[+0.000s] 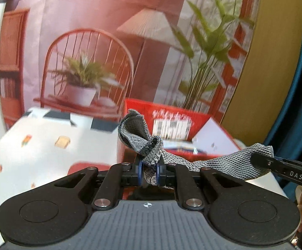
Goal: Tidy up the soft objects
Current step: 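Lift the grey knit cloth with both grippers and carry it over the box, then lower the grey cloth into the box and open both grippers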
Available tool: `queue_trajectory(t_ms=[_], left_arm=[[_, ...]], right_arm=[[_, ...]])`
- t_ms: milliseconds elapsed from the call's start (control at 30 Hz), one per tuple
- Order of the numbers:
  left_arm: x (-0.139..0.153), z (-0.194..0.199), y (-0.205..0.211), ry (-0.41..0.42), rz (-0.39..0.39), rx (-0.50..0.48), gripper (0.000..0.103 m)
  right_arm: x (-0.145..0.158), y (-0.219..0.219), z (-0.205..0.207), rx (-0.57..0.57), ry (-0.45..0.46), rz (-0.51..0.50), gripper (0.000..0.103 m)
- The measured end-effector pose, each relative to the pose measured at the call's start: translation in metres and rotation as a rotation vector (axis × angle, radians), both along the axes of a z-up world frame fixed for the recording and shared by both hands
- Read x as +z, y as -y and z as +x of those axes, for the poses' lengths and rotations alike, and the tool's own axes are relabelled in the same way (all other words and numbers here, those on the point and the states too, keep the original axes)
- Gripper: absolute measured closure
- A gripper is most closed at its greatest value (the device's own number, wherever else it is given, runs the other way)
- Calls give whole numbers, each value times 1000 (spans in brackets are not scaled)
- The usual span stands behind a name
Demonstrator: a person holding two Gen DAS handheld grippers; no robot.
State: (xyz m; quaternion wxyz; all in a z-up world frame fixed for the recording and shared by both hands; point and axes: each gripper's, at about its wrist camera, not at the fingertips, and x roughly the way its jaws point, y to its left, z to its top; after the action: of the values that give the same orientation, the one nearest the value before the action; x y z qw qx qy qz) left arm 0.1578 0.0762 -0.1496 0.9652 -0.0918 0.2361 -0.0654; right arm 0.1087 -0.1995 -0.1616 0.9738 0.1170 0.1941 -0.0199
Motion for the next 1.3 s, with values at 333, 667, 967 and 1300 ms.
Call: queue_trajectory(t_ms=[333,667,967,1300], left_arm=[[21,66,13,-43,-83,-86,90],[-4,128,26,-151,-37,-110,90],[-36,165,36,-306,-30,-129,90],[-47,179,37,-337,12,-121,90]], right_arm=[[37,32,57,-3,-16,-7,85],[32,52,118,-13,-113,-101,85],[-7,54,153,32,-297,-92,85],[-29,50,174,48,-378,-104,85]])
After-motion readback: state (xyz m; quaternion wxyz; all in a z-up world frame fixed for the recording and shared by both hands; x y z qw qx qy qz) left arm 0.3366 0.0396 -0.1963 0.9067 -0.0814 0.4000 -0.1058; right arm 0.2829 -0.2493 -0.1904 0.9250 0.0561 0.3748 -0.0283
